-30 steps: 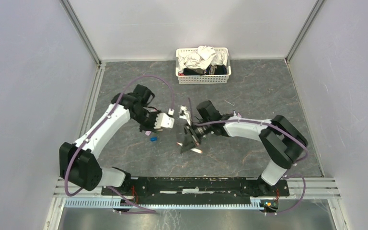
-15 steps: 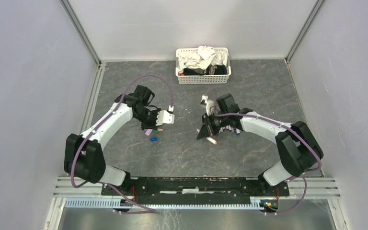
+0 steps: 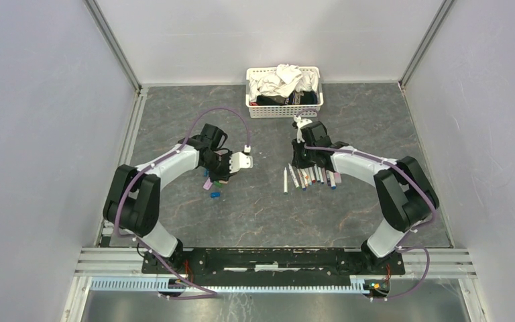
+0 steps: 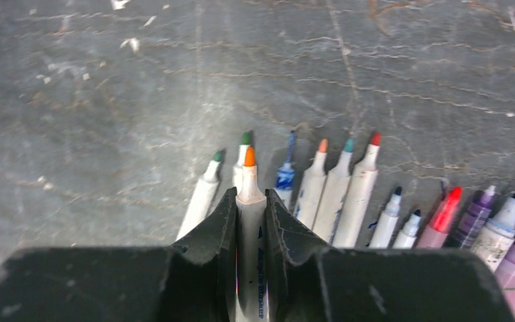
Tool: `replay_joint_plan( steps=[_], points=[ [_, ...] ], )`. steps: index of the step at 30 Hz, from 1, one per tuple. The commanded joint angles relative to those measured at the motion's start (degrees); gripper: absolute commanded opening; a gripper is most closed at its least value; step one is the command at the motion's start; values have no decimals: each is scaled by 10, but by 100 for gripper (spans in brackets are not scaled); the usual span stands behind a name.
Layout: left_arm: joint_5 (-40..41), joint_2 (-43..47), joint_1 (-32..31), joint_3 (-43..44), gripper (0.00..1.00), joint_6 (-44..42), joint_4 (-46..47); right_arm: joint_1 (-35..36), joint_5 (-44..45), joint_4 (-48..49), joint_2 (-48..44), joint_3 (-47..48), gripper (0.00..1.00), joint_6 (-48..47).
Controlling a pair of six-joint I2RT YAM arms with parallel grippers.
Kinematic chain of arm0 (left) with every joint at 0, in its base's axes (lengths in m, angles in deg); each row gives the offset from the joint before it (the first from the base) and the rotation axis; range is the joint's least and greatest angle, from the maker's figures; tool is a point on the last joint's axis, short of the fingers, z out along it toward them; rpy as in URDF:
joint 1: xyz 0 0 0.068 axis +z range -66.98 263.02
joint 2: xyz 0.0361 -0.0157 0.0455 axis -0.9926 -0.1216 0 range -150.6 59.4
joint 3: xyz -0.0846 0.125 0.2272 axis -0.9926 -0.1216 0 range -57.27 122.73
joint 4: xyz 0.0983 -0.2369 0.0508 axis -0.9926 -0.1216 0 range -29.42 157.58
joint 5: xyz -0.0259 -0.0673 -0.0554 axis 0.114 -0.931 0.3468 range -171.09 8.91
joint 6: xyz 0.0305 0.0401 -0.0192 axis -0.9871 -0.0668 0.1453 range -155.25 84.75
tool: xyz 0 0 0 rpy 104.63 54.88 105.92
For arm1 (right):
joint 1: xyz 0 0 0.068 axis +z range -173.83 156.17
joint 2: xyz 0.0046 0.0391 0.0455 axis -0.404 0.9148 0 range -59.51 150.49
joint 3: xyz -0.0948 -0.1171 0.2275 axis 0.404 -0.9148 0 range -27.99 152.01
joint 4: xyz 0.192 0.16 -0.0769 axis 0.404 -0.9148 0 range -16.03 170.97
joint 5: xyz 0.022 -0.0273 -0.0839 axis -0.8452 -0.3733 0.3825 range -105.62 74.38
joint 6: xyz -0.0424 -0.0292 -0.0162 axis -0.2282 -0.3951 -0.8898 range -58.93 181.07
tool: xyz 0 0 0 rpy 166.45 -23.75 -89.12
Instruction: Open the pen caps
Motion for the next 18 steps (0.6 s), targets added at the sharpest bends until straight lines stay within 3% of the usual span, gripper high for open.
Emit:
replay_joint_plan(
  steps=[1,5,13,18],
  points=[
    [10,-12,-10,-4,25,40,36,1,84,47,22,14,19,15],
    [17,-24,-12,1,32,50,37,1,97,70,30,-6,20,23],
    [15,-17,-12,10,33,61,30,1,123,82,26,-28,22,24],
    [-8,3,-12,47,43,86,-8,1,128,80,21,-32,27,21]
  ],
)
